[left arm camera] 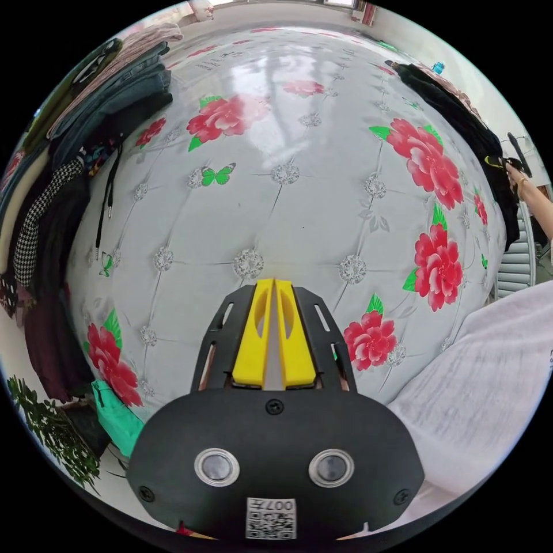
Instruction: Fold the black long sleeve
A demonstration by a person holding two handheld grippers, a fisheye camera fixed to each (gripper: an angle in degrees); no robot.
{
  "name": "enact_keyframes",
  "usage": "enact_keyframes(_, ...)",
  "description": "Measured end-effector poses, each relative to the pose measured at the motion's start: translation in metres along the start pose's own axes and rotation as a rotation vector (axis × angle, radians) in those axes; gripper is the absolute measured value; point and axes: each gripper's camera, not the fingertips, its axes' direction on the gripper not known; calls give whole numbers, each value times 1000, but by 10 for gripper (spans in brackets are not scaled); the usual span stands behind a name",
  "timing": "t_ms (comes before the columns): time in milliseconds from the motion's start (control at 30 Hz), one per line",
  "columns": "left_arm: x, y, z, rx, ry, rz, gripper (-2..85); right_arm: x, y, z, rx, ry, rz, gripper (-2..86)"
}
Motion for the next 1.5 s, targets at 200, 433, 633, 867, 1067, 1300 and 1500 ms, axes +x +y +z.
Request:
enact_keyframes(200, -27, 14, -4, 45, 78, -47, -10, -50, 0, -58, 292, 174, -48, 70)
enact_keyframes(433, -58, 25, -13, 45, 155, -80, -10, -103, -73, 11, 24, 149, -144, 71)
enact_keyframes(633, -79, 36, -29, 36, 158, -8, -9, -142, -94, 11, -37, 164, -22, 4)
enact_keyframes(867, -119, 75, -55, 107, 253, -142, 12, -331, 12, -93, 231, -270, -291, -3)
enact_keyframes(1067, -155, 142, -112, 334, 691, -191, 110, -538, 109, -180, 320, -586, -534, -3)
enact_keyframes(1300, -210, 268, -171, 512, 922, -233, 129, -749, 203, -260, 123, -970, -1162, 8)
enact_keyframes(1500, -254, 389, -185, 579, 869, -433, 122, -849, 253, -283, -24, -1077, -1409, 74)
